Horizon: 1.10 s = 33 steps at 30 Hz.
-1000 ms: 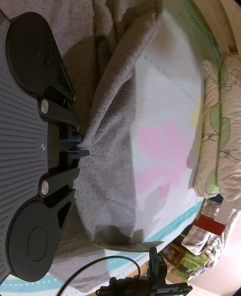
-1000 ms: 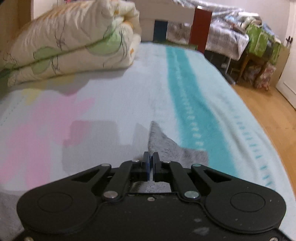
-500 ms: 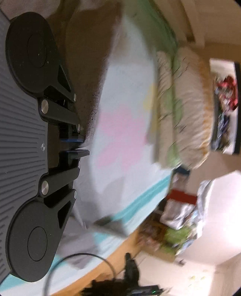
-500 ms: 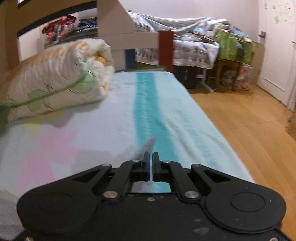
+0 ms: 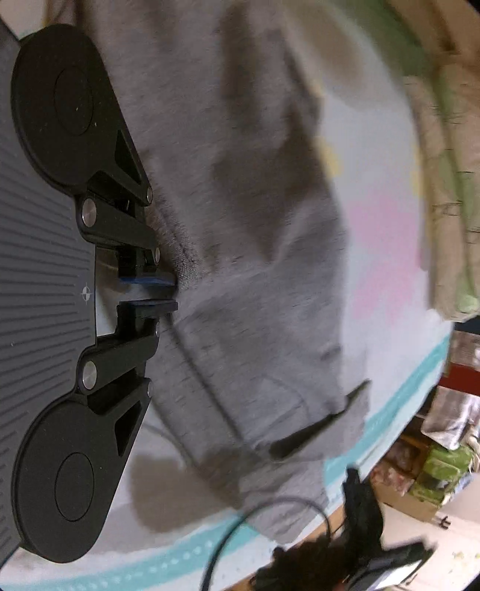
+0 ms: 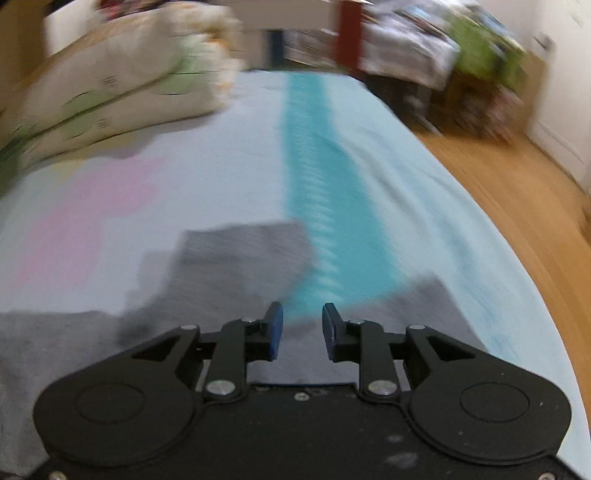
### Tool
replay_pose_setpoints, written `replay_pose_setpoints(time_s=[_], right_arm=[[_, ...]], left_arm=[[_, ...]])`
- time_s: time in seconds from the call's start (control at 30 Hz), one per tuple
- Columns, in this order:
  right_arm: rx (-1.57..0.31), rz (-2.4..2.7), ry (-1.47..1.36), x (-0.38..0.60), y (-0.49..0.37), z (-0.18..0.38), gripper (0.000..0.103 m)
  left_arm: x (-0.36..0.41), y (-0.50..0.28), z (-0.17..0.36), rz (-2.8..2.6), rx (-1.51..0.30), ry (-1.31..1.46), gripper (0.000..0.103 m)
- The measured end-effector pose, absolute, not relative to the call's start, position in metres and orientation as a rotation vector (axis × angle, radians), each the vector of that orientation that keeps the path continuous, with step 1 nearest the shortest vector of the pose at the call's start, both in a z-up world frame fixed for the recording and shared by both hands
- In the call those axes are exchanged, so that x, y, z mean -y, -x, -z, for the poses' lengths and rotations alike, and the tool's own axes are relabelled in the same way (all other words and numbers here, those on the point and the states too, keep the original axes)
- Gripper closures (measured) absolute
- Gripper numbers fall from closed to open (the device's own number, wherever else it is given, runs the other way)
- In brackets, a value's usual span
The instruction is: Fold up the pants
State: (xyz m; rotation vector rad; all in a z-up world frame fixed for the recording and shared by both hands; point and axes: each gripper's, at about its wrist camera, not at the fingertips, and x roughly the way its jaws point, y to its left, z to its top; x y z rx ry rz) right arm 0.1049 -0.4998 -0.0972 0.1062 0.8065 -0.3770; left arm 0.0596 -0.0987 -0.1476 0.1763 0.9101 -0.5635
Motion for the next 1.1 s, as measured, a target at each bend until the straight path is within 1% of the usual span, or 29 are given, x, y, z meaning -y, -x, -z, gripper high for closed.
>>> replay_pose_setpoints(time_s=[0.07, 0.2, 0.33, 0.4, 0.57, 0.8, 0.97, 1.1], right_arm=[[-0.802, 0.314, -0.055, 0.479, -0.131, 0.097, 0.069], [-0.821, 0.242, 0.042, 0.446, -0.173, 0.109, 0.066], [-0.85, 0.25, 0.135, 0.428, -0.204, 0.123, 0.064], [-0.879, 0.288, 0.153, 0.429, -0.215, 0.131, 0.063], [-0.909, 0.301, 0.124, 0.431, -0.219, 0.145, 0.062], [-0.904, 0.287, 0.255, 0.414, -0.219, 0.15, 0.06], [-0.904, 0.244, 0.168, 0.413, -0.212, 0.138, 0.059], [-0.926, 0.26, 0.241, 0.405, -0.212, 0.149, 0.057]], left_arm=[[0.101, -0.058, 0.146, 0.567, -0.866, -0.22, 0.095], [0.104, -0.054, 0.145, 0.588, -0.816, -0.276, 0.095], [0.108, -0.055, 0.156, 0.61, -0.856, -0.3, 0.095], [0.098, -0.053, 0.16, 0.62, -0.877, -0.306, 0.095], [0.096, -0.042, 0.158, 0.68, -0.879, -0.335, 0.095], [0.095, -0.017, 0.151, 0.75, -0.849, -0.382, 0.095], [0.091, -0.013, 0.145, 0.708, -0.749, -0.414, 0.093], [0.089, -0.023, 0.145, 0.657, -0.718, -0.443, 0.091]])
